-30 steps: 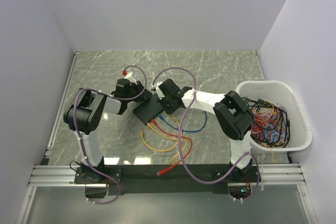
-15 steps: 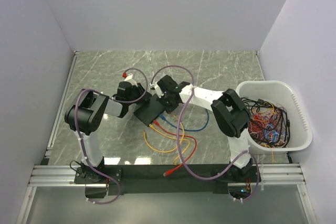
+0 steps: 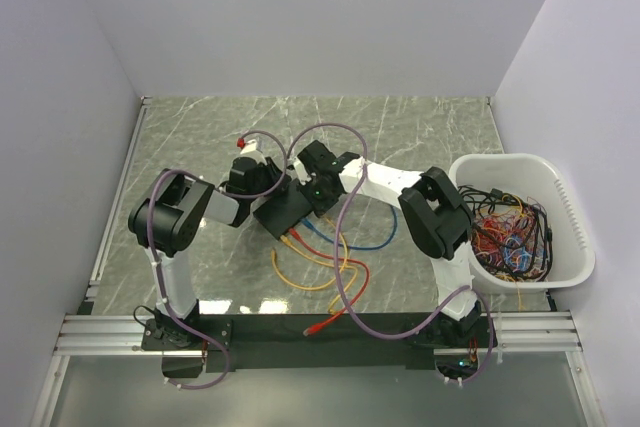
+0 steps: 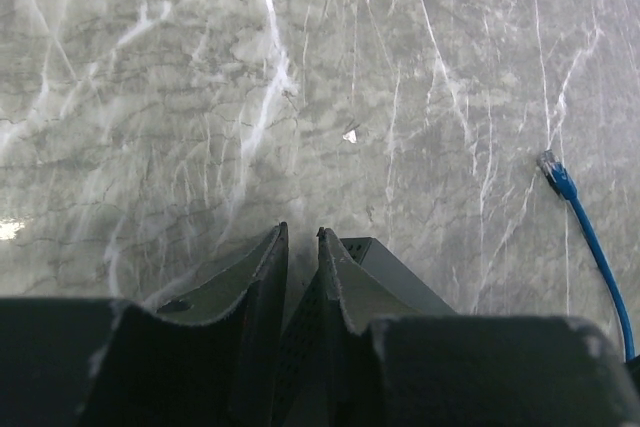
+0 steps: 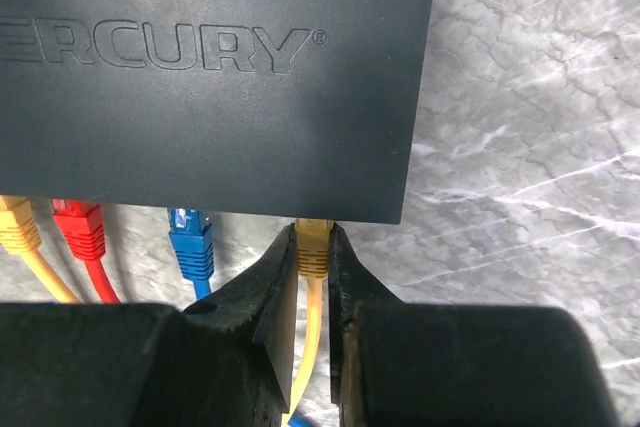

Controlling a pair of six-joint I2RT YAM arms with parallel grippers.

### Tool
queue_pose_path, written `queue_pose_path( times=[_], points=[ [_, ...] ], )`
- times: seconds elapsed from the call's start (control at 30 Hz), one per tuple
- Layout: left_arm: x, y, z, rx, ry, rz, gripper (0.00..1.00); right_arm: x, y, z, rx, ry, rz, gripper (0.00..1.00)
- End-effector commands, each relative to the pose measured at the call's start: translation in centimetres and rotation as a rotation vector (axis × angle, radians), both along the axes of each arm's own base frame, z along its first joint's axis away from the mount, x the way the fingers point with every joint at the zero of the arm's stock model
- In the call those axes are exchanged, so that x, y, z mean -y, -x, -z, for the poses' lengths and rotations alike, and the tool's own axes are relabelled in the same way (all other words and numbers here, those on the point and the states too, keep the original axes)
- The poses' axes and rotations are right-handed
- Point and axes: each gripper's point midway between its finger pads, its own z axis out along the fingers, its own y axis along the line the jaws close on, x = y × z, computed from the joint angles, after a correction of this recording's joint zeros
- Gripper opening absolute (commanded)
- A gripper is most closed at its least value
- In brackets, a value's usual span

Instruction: Insert the plug into the switch port

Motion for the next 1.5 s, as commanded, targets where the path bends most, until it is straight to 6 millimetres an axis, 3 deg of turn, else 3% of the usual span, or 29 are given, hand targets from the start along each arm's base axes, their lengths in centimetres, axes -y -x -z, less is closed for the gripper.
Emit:
queue_pose_path(
  times=[0.0, 0.17, 0.3, 0.37, 0.4, 0.43, 0.53, 0.57, 0.6, 0.67, 0.7, 0.73, 0.83, 0.97, 1.1, 1.13, 1.2, 1.37, 1.47],
  points=[
    [5.3, 16.3, 8.3, -0.479, -0.011, 0.426, 0.26, -12.8, -10.5, -17.1, 0.571, -0.652, -0.042, 0.00],
    [5.5, 16.4, 8.2, -0.487, -0.004, 0.431, 0.26, -13.6, -10.8, -18.5, 0.586, -0.674, -0.065, 0.00],
    [5.5, 16.2, 7.9, -0.479, -0.015, 0.432, 0.25, -13.4, -10.5, -18.0, 0.564, -0.656, -0.075, 0.00],
    [5.3, 15.5, 7.7, -0.462, -0.033, 0.419, 0.25, -12.7, -9.9, -16.5, 0.536, -0.630, -0.067, 0.00],
    [4.9, 15.4, 7.9, -0.477, -0.050, 0.404, 0.25, -12.3, -9.6, -17.1, 0.542, -0.635, -0.051, 0.00],
    [4.5, 14.8, 7.9, -0.472, -0.062, 0.380, 0.25, -11.5, -8.9, -15.5, 0.516, -0.611, -0.045, 0.00],
    [3.6, 13.5, 7.6, -0.467, -0.065, 0.320, 0.26, -10.1, -7.8, -15.9, 0.512, -0.598, -0.019, 0.00],
    [3.3, 13.3, 7.5, -0.470, -0.063, 0.300, 0.27, -9.3, -7.3, -14.6, 0.488, -0.568, -0.005, 0.00],
    [3.0, 12.9, 7.4, -0.465, -0.064, 0.282, 0.27, -8.6, -6.9, -15.4, 0.497, -0.567, 0.003, 0.03],
    [2.2, 11.9, 7.0, -0.455, -0.072, 0.238, 0.27, -7.2, -6.1, -14.2, 0.479, -0.523, 0.025, 0.16],
    [1.9, 11.5, 6.8, -0.449, -0.076, 0.222, 0.27, -6.8, -5.8, -14.9, 0.489, -0.524, 0.030, 0.20],
    [1.5, 11.0, 6.5, -0.442, -0.083, 0.204, 0.27, -6.1, -5.4, -14.1, 0.481, -0.502, 0.040, 0.30],
    [0.5, 8.8, 5.4, -0.406, -0.099, 0.141, 0.27, -4.6, -4.3, -13.4, 0.461, -0.459, 0.056, 0.43],
    [-0.9, 6.4, 4.1, -0.379, -0.098, 0.087, 0.28, -3.1, -3.4, -13.4, 0.443, -0.434, 0.101, 0.55],
    [-2.0, 4.0, 2.8, -0.349, -0.116, 0.047, 0.28, -1.4, -2.2, -12.9, 0.427, -0.383, 0.157, 0.58],
    [-2.2, 3.0, 2.0, -0.326, -0.117, 0.040, 0.27, -0.8, -1.5, -12.0, 0.407, -0.355, 0.164, 0.58],
    [-2.5, 2.5, 1.6, -0.323, -0.127, 0.031, 0.28, 0.3, -0.9, -12.3, 0.409, -0.348, 0.203, 0.58],
    [-3.2, 0.9, 0.2, -0.291, -0.120, 0.025, 0.27, 2.1, 2.3, -9.5, 0.289, -0.301, 0.256, 0.59],
    [-3.1, 0.7, -0.1, -0.278, -0.112, 0.035, 0.28, 2.1, 4.0, -7.5, 0.221, -0.289, 0.258, 0.58]
  ],
)
